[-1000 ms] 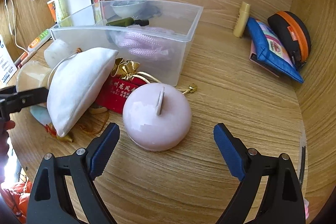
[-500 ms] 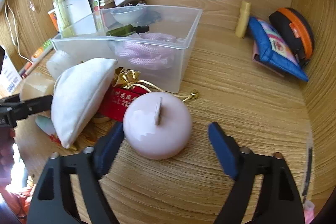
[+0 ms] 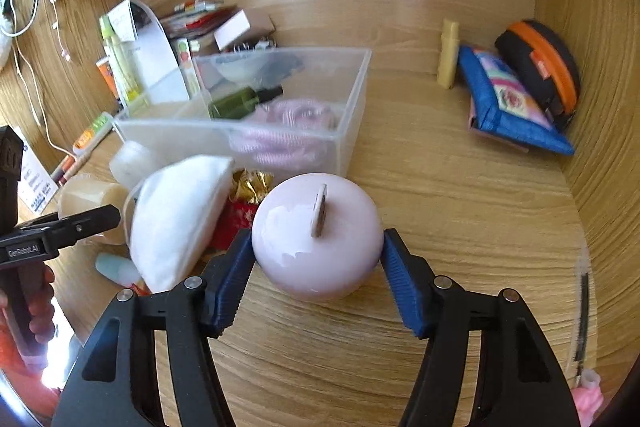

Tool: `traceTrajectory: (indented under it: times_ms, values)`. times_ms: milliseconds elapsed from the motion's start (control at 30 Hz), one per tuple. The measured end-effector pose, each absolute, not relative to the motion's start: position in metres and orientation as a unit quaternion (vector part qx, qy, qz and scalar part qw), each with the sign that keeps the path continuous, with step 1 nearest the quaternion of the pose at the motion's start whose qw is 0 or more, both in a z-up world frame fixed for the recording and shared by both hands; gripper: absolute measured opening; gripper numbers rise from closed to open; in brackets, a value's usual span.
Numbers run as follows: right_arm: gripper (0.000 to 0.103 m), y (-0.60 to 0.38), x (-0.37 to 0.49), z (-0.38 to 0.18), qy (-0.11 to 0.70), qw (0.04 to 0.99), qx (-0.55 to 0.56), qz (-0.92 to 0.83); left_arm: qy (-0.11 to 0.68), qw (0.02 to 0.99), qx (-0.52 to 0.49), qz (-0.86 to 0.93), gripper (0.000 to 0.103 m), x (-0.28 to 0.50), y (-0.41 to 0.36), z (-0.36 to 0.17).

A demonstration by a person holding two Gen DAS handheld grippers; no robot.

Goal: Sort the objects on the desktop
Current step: 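Carry the jar and pink container over the bin and release both inside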

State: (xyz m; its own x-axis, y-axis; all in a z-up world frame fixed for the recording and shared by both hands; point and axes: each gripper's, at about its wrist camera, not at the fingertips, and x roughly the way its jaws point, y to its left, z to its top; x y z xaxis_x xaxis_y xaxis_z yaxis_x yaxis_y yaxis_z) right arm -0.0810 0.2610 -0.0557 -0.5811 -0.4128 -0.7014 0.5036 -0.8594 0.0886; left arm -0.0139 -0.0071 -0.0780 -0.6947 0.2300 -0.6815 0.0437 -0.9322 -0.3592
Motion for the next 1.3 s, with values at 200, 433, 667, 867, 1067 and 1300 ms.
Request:
traceTrajectory:
  times_ms: [200, 433, 667, 867, 1067, 1300]
  values:
    - [0.060, 0.258, -0.078, -0.039, 0.060, 0.257, 0.358, -0.896, -0.168, 0.040, -0.356, 0.918, 0.089, -0.011, -0.017, -0.059]
    - [0.060, 0.252, -0.078, -0.027, 0.044, 0.266, 0.340, -0.901, -0.135, 0.021, -0.318, 0.938, 0.089, -0.014, -0.033, -0.031]
    - [0.060, 0.240, -0.079, -0.015, 0.038, 0.273, 0.322, -0.906, -0.125, 0.023, -0.300, 0.945, 0.089, -0.026, -0.045, -0.014]
    - [0.060, 0.229, -0.088, -0.004, 0.036, 0.276, 0.312, -0.908, -0.128, 0.032, -0.287, 0.949, 0.089, -0.041, -0.052, -0.002]
    - [0.060, 0.221, -0.096, 0.001, 0.039, 0.279, 0.306, -0.909, -0.121, 0.046, -0.271, 0.954, 0.089, -0.055, -0.052, 0.010]
    - [0.060, 0.211, -0.108, 0.001, 0.039, 0.282, 0.308, -0.908, -0.121, 0.064, -0.271, 0.953, 0.089, -0.073, -0.046, 0.010]
